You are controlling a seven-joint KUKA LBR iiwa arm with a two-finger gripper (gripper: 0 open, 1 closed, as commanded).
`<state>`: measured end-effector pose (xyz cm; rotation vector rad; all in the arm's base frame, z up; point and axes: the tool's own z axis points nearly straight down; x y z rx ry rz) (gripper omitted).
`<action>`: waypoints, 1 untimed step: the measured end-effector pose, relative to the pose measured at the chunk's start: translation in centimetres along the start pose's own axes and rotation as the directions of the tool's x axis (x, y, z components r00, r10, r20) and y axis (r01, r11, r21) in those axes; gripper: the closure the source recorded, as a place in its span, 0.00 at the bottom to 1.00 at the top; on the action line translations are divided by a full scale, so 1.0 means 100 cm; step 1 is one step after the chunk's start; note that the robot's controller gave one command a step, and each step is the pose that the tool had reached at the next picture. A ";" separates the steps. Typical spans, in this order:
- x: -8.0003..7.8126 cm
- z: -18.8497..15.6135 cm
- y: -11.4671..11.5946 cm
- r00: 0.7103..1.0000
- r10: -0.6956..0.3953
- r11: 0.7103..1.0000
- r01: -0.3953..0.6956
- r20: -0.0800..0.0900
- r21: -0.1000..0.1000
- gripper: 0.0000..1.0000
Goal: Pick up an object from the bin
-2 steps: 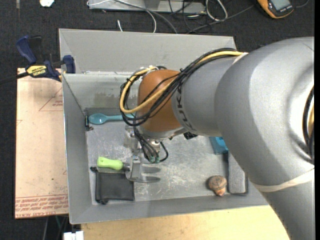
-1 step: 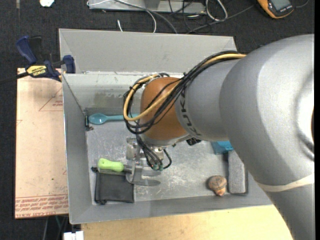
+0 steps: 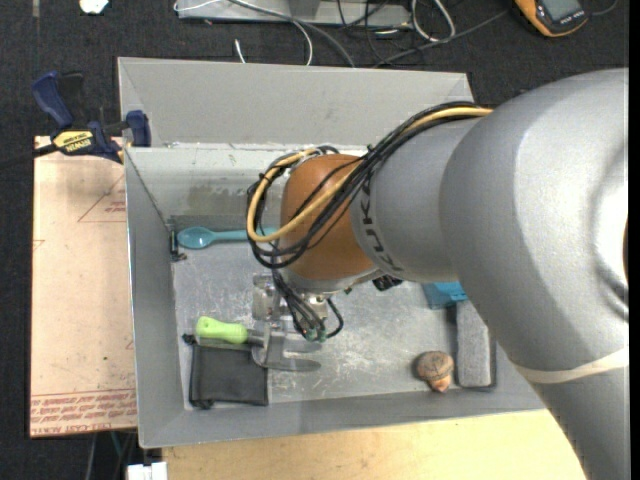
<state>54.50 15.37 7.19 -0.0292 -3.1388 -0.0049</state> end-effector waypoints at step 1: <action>0.000 0.000 0.000 1.000 0.000 1.000 0.000 0.000 0.000 1.00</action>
Offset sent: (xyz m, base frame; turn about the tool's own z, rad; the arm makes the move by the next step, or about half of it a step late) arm 0.0000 0.0000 0.0000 0.0000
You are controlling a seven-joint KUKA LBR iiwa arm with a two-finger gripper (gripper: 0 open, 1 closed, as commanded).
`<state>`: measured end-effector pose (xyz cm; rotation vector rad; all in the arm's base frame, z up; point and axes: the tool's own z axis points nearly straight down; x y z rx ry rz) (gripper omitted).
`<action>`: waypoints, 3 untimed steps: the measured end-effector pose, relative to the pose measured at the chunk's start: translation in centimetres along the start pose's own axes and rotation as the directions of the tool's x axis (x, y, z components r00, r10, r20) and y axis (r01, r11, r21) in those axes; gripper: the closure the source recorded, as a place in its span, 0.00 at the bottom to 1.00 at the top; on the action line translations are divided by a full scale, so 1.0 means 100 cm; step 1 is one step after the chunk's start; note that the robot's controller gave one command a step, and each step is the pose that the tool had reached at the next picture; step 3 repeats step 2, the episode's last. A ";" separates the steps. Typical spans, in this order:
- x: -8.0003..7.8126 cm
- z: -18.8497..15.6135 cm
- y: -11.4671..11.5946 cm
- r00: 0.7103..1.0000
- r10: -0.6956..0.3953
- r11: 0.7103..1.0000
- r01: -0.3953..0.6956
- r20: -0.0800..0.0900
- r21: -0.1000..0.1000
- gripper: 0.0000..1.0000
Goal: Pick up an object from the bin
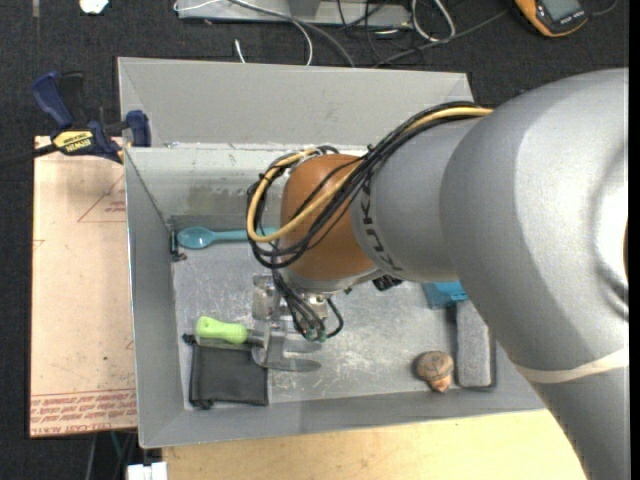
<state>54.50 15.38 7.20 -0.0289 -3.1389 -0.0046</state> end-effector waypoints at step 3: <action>0.000 0.000 0.000 1.000 0.000 1.000 0.000 0.000 0.000 1.00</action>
Offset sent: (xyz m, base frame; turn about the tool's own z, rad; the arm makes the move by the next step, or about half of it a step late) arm 0.0000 0.0000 0.0000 0.0000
